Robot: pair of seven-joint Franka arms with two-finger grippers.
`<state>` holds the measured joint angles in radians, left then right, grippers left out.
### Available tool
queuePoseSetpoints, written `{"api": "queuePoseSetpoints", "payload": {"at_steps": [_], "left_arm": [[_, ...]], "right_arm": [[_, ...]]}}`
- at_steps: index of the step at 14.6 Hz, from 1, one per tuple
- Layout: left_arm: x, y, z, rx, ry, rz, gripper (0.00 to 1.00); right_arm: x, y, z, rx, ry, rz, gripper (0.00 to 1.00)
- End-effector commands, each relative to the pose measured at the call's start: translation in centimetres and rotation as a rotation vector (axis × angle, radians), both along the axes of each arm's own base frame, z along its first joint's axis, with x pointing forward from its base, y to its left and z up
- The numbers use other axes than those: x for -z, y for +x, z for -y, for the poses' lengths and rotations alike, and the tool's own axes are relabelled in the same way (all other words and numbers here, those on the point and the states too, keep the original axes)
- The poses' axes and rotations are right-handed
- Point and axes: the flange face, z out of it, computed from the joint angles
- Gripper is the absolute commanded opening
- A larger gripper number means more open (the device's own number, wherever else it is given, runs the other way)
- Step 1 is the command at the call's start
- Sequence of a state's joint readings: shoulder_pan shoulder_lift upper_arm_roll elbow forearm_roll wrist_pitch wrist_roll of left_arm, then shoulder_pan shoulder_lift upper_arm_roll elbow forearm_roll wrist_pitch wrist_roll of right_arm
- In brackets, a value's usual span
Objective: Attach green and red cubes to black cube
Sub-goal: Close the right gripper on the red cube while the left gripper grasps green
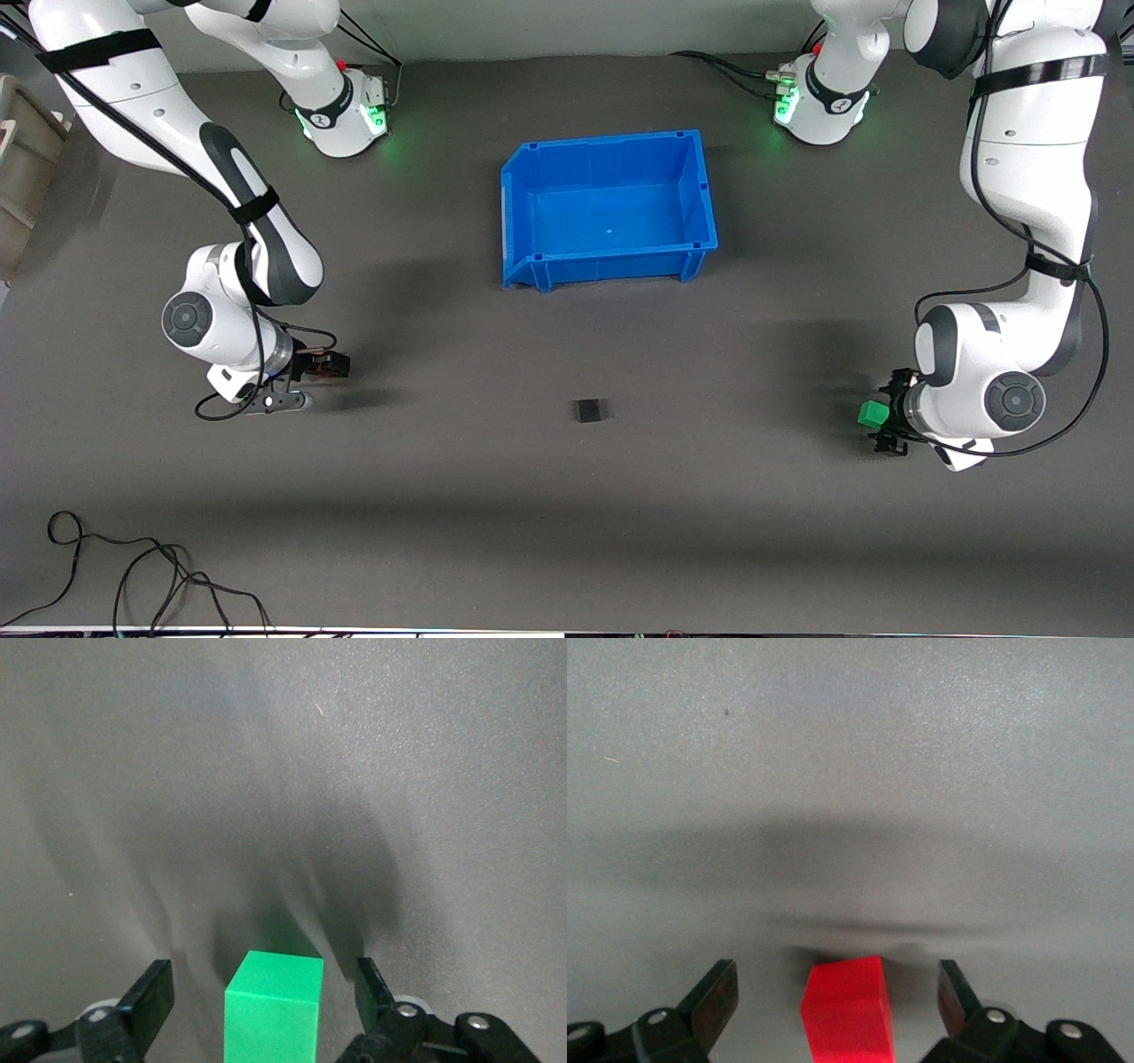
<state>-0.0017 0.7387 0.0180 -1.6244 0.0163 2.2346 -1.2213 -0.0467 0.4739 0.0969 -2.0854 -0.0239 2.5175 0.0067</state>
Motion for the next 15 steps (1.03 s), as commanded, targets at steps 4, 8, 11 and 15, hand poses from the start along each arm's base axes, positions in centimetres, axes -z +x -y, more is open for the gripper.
{"api": "queuePoseSetpoints", "payload": {"at_steps": [4, 8, 11, 15], "left_arm": [[-0.2, 0.3, -0.4, 0.020, 0.007, -0.006, 0.65], [-1.0, 0.7, 0.3, 0.011, 0.001, 0.010, 0.05], [-4.1, 2.2, 1.0, -0.035, -0.011, 0.039, 0.02], [-8.3, 3.8, 3.4, -0.123, -0.062, 0.008, 0.00]], "right_arm": [[1.1, -0.8, -0.1, -0.030, -0.010, -0.011, 1.00], [1.3, -0.8, -0.1, -0.032, -0.010, -0.014, 0.99], [1.5, -0.8, -0.1, -0.030, -0.010, -0.015, 0.97], [3.2, -0.6, -0.1, -0.027, -0.003, 0.012, 0.97]]}}
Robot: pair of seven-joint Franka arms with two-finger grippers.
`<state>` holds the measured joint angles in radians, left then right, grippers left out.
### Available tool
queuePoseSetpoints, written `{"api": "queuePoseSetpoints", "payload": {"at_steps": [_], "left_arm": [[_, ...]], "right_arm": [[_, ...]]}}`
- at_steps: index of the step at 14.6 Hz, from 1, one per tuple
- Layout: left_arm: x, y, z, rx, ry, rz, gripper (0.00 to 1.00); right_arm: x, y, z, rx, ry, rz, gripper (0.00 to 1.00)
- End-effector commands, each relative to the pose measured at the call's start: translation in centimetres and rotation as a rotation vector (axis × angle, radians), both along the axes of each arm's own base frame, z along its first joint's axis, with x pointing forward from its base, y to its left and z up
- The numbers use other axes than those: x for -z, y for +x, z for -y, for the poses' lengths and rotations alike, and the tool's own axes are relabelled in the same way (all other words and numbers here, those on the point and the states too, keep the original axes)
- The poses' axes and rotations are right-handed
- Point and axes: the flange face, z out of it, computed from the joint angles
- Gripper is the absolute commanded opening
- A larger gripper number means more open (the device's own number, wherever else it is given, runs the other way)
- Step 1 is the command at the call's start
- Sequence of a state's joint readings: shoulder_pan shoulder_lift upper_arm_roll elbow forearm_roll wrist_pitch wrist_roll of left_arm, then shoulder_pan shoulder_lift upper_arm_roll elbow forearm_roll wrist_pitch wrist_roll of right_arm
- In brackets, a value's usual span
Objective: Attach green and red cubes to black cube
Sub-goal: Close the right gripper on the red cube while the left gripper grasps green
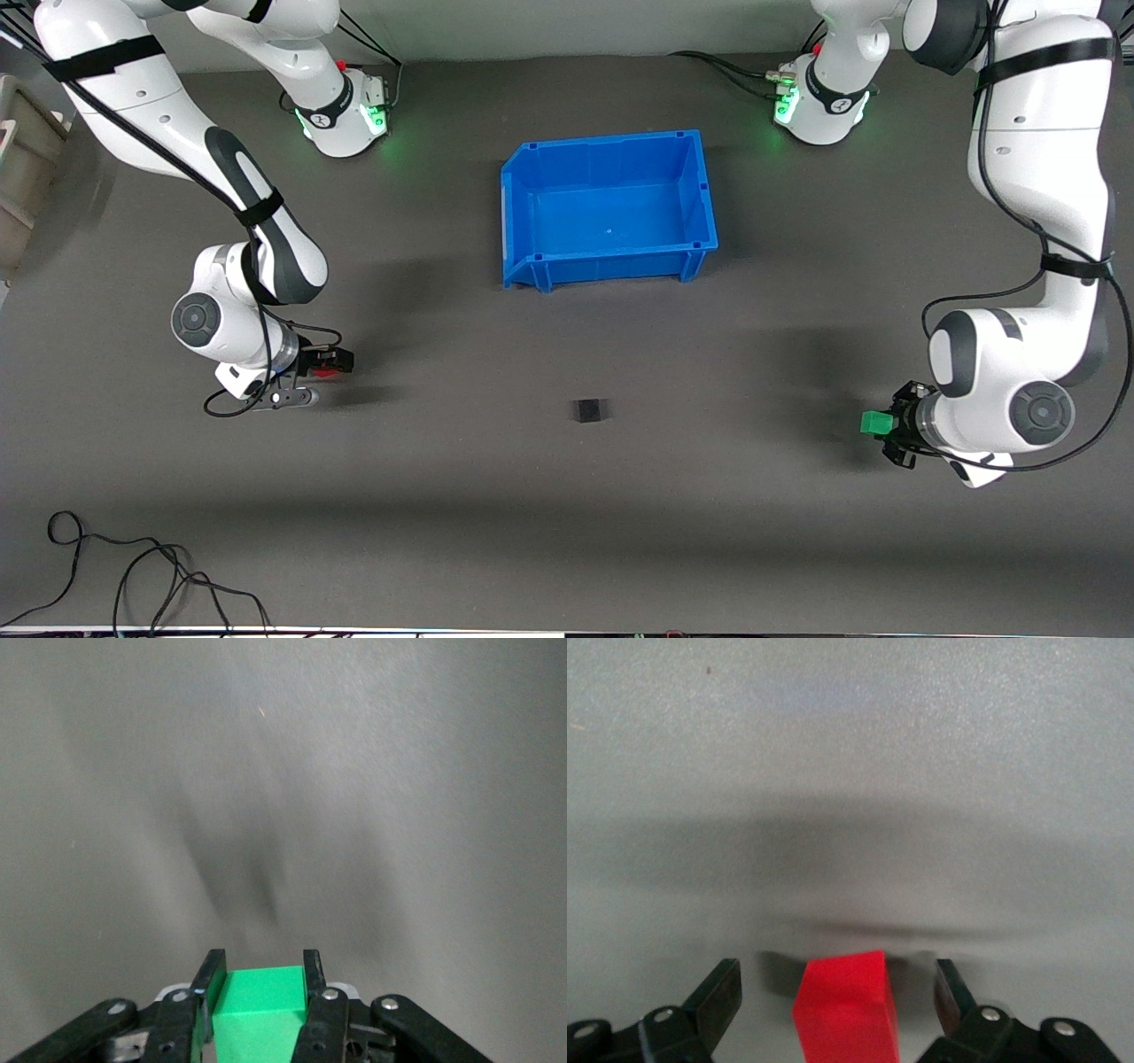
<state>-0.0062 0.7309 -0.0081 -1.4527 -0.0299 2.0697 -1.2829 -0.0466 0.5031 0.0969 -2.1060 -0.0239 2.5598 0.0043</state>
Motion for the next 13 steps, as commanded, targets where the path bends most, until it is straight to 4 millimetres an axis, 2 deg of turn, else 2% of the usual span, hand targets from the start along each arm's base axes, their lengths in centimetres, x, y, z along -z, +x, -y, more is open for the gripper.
{"api": "queuePoseSetpoints", "payload": {"at_steps": [1, 4, 7, 10, 13], "left_arm": [[-2.0, 0.6, 1.8, -0.083, -0.015, -0.004, 0.00], [-2.1, 0.6, 4.2, -0.143, -0.011, 0.002, 0.00], [-2.4, 0.7, 5.0, -0.178, -0.042, 0.006, 0.00], [-3.0, 0.9, 5.5, -0.195, -0.046, 0.007, 0.00], [-3.6, 1.1, 6.1, -0.192, -0.054, 0.019, 0.00]], "right_arm": [[1.2, 0.2, -0.1, -0.023, -0.006, 0.020, 0.97], [1.1, 0.1, -0.1, -0.023, -0.007, 0.020, 0.91], [0.8, 0.1, 0.3, -0.004, -0.007, 0.015, 0.90], [0.5, -0.2, 0.6, 0.000, -0.007, -0.018, 0.98], [0.1, -0.2, 0.3, -0.007, -0.008, -0.022, 0.98]]}}
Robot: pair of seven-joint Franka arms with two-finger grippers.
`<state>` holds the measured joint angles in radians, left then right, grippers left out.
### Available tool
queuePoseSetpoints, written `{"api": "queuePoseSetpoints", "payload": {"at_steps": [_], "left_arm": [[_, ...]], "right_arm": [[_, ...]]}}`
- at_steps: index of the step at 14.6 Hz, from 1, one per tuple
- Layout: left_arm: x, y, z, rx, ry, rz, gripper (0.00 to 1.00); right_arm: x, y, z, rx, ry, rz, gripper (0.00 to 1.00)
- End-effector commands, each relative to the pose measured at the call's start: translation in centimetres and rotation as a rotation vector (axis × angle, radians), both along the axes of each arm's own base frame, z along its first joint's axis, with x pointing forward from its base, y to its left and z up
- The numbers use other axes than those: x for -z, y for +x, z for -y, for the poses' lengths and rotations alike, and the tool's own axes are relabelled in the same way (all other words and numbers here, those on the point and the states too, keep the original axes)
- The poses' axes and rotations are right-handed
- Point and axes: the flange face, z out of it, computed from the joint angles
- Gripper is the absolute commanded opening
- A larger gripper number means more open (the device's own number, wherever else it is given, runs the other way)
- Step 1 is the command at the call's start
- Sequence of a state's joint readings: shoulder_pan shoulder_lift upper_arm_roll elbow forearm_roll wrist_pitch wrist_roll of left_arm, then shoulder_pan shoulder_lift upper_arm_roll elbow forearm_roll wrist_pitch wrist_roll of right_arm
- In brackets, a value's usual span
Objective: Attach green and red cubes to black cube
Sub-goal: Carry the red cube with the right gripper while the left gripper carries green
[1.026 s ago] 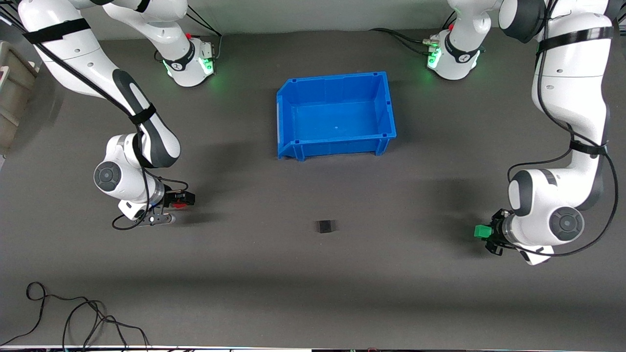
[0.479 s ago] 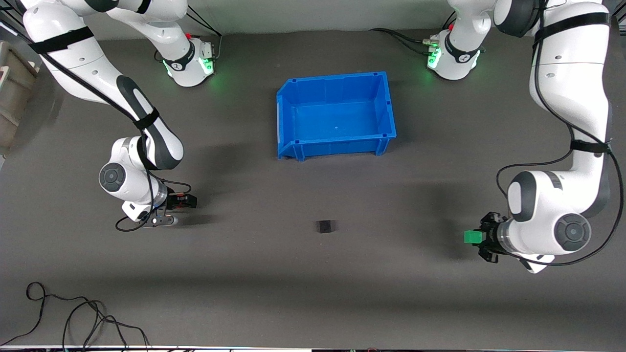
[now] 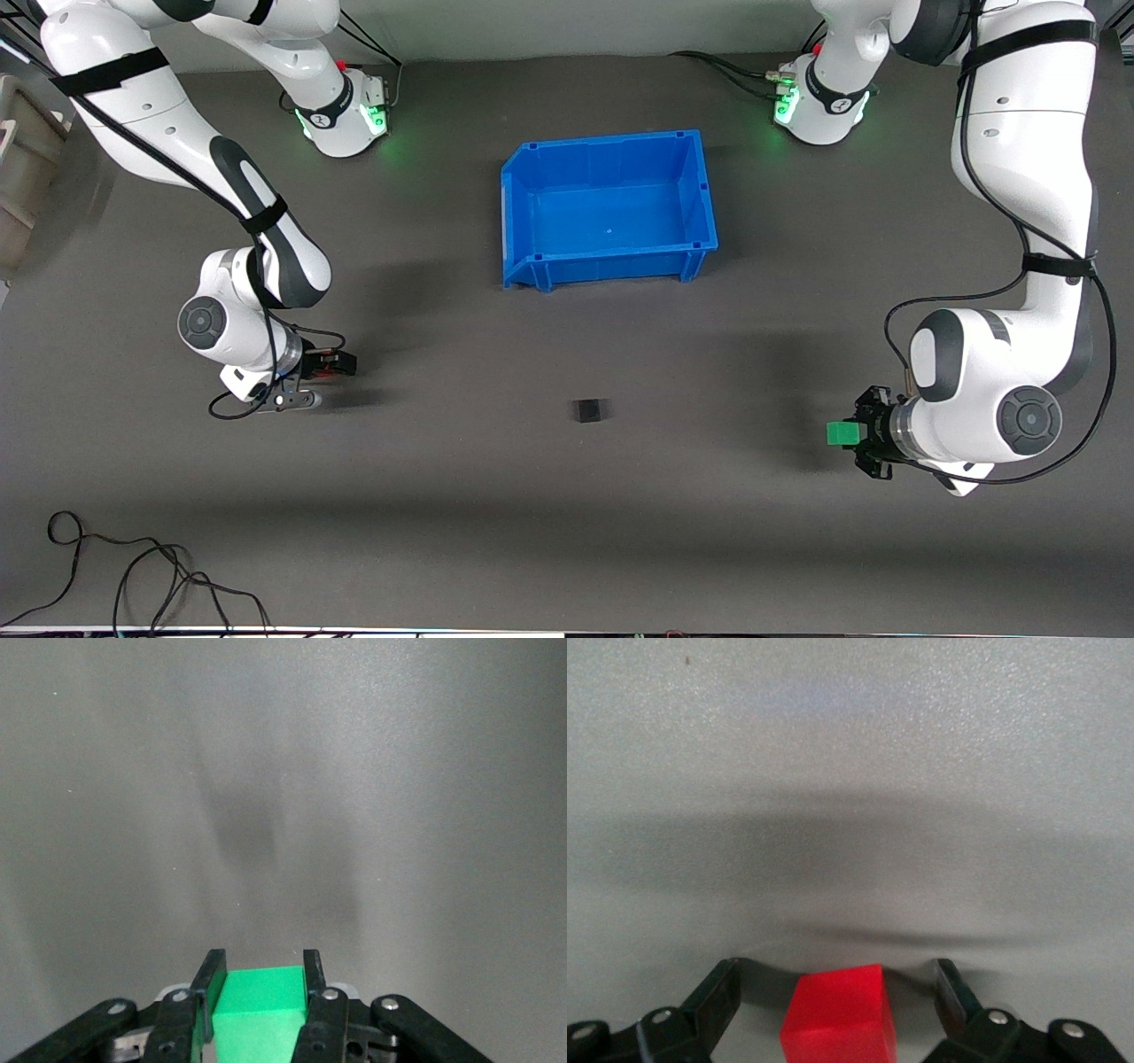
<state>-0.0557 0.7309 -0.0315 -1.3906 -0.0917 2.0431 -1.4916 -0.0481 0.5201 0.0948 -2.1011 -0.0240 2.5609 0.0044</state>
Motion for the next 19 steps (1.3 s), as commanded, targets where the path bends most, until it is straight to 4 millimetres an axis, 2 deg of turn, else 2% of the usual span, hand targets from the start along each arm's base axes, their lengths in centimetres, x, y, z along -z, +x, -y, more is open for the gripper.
{"api": "queuePoseSetpoints", "payload": {"at_steps": [1, 4, 7, 9, 10, 13, 14, 17, 19], "left_arm": [[-1.0, 0.1, 1.3, -0.013, -0.011, 0.001, 0.00], [-1.1, 0.1, 2.3, -0.040, -0.013, 0.005, 0.00], [-1.6, 0.1, 3.5, -0.040, -0.019, 0.014, 0.00], [-2.2, 0.3, 5.4, -0.060, -0.031, 0.022, 0.00], [-2.6, 0.3, 6.6, -0.064, -0.031, 0.027, 0.00], [-2.2, -0.1, 10.0, -0.105, -0.030, 0.033, 0.00], [-1.5, -0.2, 11.6, -0.118, -0.032, 0.043, 0.00], [0.5, -0.3, 15.5, -0.188, -0.051, 0.102, 0.00], [1.9, -1.5, 19.9, -0.192, -0.049, 0.113, 0.00]], "right_arm": [[-0.6, -0.2, 0.1, -0.012, -0.008, -0.013, 0.94], [-0.7, -0.1, 0.0, -0.017, -0.006, -0.008, 0.58], [-0.8, 0.0, -0.2, -0.021, -0.007, -0.003, 0.31], [-0.8, 0.1, -0.1, -0.012, -0.007, -0.002, 0.16], [-1.1, 0.2, -0.1, 0.006, -0.005, 0.000, 0.03], [-3.3, 0.8, -0.2, 0.238, 0.020, 0.020, 0.00], [-4.4, 1.5, -0.6, 0.329, 0.027, 0.004, 0.00], [-9.4, 5.1, -2.1, 0.571, 0.006, -0.107, 0.00], [-12.4, 6.8, -1.9, 0.634, 0.001, -0.116, 0.00]]}}
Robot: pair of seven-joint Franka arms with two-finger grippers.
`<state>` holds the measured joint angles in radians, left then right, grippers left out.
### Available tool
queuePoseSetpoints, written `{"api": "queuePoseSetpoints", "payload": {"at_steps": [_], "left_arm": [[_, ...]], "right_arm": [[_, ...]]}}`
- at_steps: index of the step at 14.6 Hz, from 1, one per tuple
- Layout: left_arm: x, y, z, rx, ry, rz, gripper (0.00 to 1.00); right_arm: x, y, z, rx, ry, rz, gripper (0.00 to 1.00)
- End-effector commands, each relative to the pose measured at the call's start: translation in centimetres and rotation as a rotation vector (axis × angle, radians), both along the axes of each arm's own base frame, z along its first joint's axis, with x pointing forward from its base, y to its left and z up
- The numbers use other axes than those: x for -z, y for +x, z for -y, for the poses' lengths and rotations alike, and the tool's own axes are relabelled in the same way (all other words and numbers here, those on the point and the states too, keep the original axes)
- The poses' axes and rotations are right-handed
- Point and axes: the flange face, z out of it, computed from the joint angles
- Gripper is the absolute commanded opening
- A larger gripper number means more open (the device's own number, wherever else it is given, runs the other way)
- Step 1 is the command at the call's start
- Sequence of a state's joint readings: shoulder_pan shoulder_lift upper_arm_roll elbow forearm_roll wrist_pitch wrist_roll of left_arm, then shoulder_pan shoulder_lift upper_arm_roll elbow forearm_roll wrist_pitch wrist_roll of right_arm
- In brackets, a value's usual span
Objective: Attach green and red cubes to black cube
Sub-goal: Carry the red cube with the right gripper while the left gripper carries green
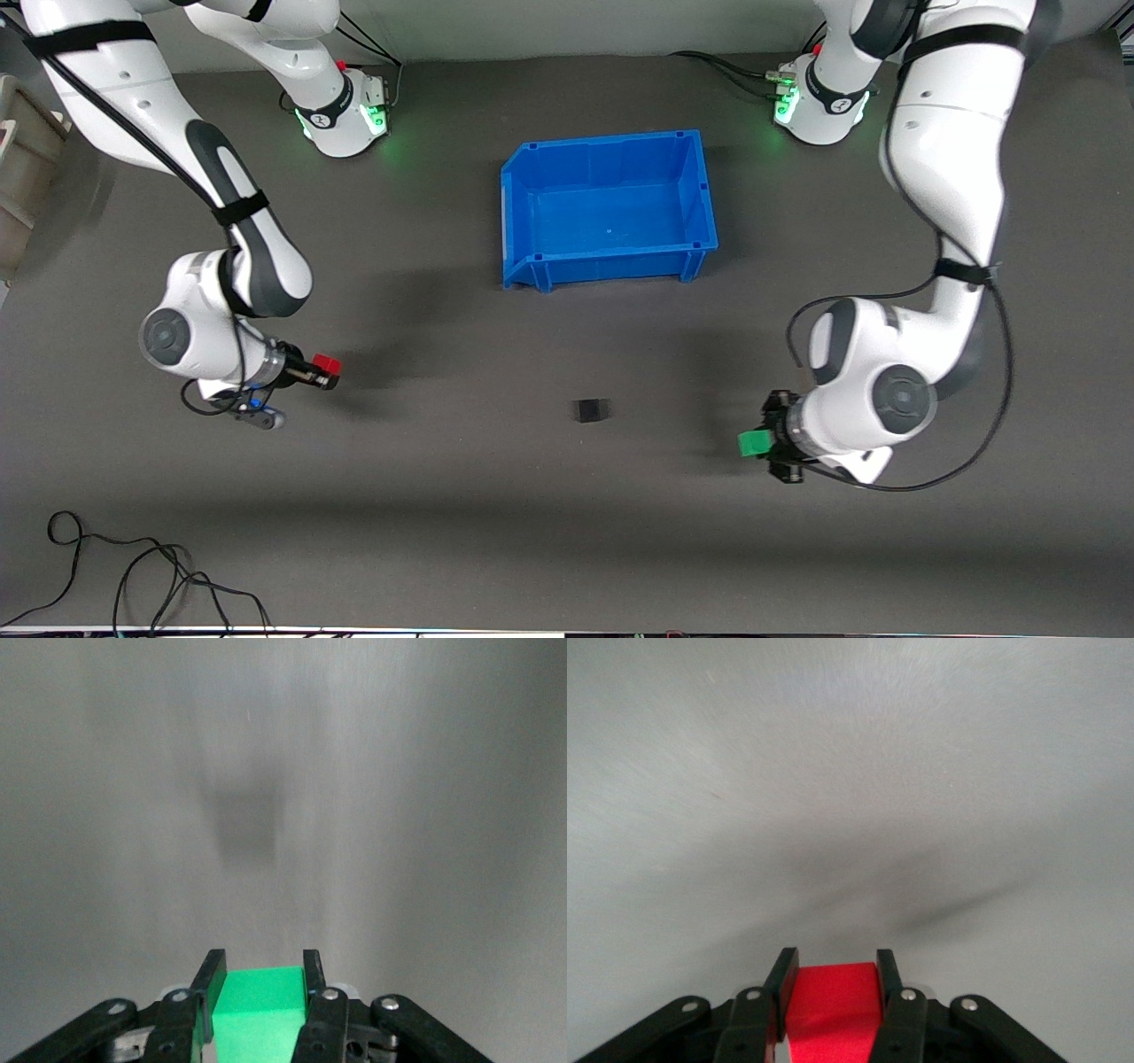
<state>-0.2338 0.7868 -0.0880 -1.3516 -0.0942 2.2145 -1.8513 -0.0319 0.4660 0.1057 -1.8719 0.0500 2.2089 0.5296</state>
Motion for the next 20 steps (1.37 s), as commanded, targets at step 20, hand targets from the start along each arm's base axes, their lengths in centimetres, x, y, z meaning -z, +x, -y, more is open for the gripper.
{"api": "queuePoseSetpoints", "payload": {"at_steps": [20], "left_arm": [[7.6, -6.6, 20.6, -0.167, 0.013, -0.008, 0.00]], "right_arm": [[-1.8, 6.0, -27.3, 0.792, 0.055, -0.008, 0.00]]}}
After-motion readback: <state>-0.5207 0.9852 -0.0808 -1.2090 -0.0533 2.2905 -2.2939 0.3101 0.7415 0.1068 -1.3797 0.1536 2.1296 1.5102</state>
